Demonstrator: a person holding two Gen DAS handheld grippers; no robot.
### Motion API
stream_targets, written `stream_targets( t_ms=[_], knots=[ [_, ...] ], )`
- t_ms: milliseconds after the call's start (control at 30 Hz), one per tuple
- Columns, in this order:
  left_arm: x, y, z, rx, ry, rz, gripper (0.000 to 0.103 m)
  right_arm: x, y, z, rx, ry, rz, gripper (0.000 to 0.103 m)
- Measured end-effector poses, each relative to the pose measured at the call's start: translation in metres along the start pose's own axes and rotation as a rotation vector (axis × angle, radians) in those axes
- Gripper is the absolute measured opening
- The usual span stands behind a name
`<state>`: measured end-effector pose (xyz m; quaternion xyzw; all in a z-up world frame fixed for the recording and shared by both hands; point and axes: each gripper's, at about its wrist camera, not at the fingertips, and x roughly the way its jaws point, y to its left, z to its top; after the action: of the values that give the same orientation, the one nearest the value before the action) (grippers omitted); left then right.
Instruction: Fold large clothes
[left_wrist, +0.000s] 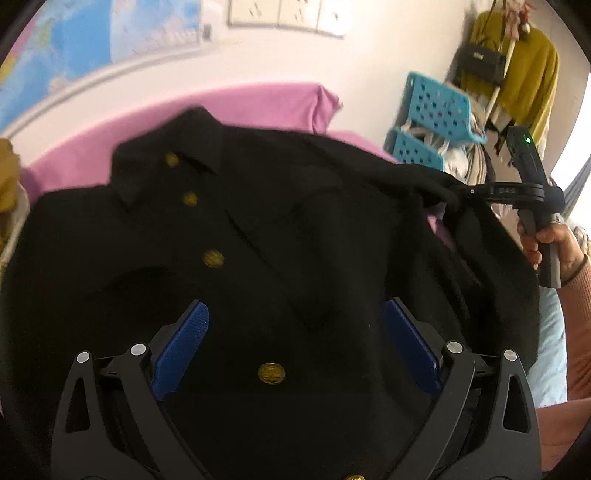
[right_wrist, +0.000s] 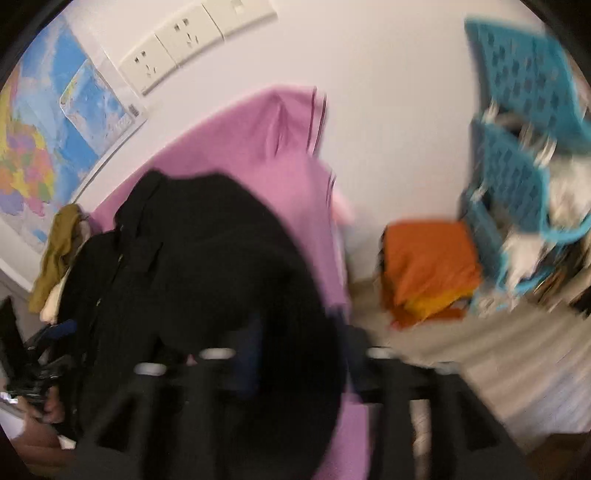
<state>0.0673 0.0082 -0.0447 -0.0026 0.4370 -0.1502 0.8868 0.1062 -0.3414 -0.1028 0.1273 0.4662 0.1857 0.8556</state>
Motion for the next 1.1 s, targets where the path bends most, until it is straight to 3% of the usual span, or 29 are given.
stream_targets(
  t_ms=[167, 267, 333, 367, 400, 567, 700, 800, 967, 1033, 1067, 1100],
  knots=[
    [0.007, -0.006, -0.005, -0.016, 0.016, -0.049, 0.095, -0.026, -0.010, -0.036, 0.083, -0.031, 0.174, 0.088],
    [0.005, -0.009, -0.008, -0.009, 0.005, -0.081, 0.095, -0.036, -0.006, -0.058, 0.064, -0.007, 0.211, 0.089],
    [0.004, -0.014, -0.009, 0.001, 0.002, -0.095, 0.095, -0.038, 0.002, -0.070, 0.029, -0.005, 0.191, 0.068],
    [0.004, -0.015, -0.009, 0.005, 0.002, -0.098, 0.095, -0.037, 0.006, -0.069, 0.017, -0.006, 0.183, 0.028],
    [0.004, -0.018, -0.009, 0.009, 0.004, -0.100, 0.095, -0.039, 0.008, -0.068, 0.012, -0.006, 0.180, 0.008],
    [-0.010, -0.023, -0.009, 0.015, -0.022, -0.148, 0.095, -0.085, 0.033, -0.040, -0.033, -0.148, 0.239, 0.007],
    [-0.034, -0.012, -0.006, 0.009, -0.081, -0.172, 0.095, -0.118, 0.095, -0.012, -0.215, -0.200, 0.264, 0.007],
    [-0.057, 0.003, -0.005, -0.020, -0.136, -0.208, 0.095, -0.112, 0.146, 0.003, -0.339, -0.168, 0.285, 0.010],
    [-0.092, 0.031, -0.010, -0.070, -0.219, -0.187, 0.096, -0.049, 0.221, 0.011, -0.455, -0.025, 0.350, 0.014],
    [-0.099, 0.044, -0.016, -0.091, -0.230, -0.168, 0.097, -0.014, 0.243, 0.009, -0.459, 0.050, 0.382, 0.019],
    [-0.100, 0.049, -0.017, -0.104, -0.227, -0.165, 0.097, 0.000, 0.251, 0.006, -0.449, 0.084, 0.396, 0.032],
    [-0.101, 0.055, -0.019, -0.114, -0.223, -0.165, 0.097, 0.018, 0.257, 0.005, -0.439, 0.127, 0.394, 0.054]
  ],
)
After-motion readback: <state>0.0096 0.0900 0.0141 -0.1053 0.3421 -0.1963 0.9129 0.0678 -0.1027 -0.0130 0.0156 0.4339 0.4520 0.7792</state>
